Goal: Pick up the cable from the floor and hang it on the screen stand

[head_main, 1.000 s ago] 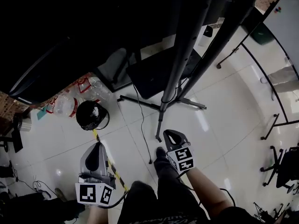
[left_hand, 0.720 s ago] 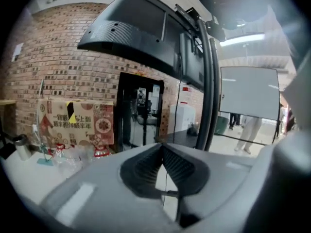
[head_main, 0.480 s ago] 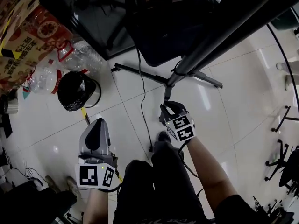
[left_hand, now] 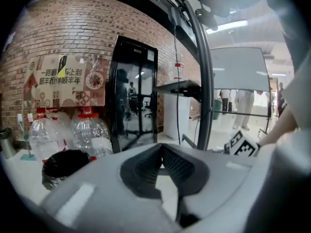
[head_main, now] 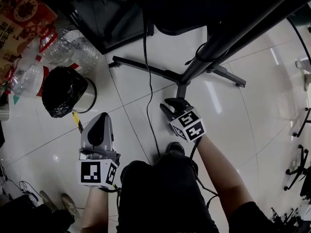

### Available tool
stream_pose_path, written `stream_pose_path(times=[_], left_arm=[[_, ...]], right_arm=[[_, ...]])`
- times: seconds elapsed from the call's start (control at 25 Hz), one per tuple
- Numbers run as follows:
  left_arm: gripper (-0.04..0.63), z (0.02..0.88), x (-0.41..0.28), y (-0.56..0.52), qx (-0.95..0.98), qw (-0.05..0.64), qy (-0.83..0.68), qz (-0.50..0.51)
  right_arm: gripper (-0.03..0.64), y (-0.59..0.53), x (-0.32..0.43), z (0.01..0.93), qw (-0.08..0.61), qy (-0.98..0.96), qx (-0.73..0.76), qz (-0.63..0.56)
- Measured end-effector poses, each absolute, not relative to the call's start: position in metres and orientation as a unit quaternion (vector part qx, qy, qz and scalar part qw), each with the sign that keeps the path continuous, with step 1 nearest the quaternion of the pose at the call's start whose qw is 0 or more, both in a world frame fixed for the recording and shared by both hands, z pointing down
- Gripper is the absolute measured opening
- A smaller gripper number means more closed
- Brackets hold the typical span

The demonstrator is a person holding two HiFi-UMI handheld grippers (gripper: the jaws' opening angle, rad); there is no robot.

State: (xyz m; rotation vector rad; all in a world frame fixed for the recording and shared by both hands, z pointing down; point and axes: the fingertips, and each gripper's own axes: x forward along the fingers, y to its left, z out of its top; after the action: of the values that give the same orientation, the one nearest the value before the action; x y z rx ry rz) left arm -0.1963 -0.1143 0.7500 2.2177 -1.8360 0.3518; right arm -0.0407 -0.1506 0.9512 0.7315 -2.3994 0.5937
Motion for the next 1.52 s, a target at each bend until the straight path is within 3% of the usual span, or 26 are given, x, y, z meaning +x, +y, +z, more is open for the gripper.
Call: stream_pose_path(times=[0.28, 0.64, 1.2, 1.24, 1.32, 1.52], left_arm=[[0.005, 0.822, -0.213, -0.135, 0.769, 0.08, -0.623, 0.122], [0.005, 0.851, -0.222, -0.132, 0.77, 0.071, -0.625, 0.106], [0.005, 0.875, -0.229, -0.118, 0.768, 0.076, -0.625, 0.114], [0.005, 0.876, -0.23, -0.118, 0.768, 0.076, -0.626, 0.114], [0.005, 0.879, -0.232, -0.118, 0.766, 0.077, -0.628, 0.115], [0.005, 0.882, -0.239, -0.119, 0.757, 0.081, -0.638, 0.114]], right_arm=[[0.1, -0.166, -0.071, 1.013, 0.292, -0.893, 0.25, 0.233], [0.138, -0.179, -0.085, 1.061, 0.285, -0.878, 0.277, 0.266], [0.117, -0.191, -0.089, 1.097, 0.262, -0.861, 0.299, 0.317], [0.107, -0.193, -0.088, 1.098, 0.259, -0.859, 0.304, 0.32], [0.021, -0.196, -0.085, 1.098, 0.253, -0.853, 0.324, 0.321], [0.018, -0.193, -0.082, 1.093, 0.251, -0.854, 0.322, 0.322]])
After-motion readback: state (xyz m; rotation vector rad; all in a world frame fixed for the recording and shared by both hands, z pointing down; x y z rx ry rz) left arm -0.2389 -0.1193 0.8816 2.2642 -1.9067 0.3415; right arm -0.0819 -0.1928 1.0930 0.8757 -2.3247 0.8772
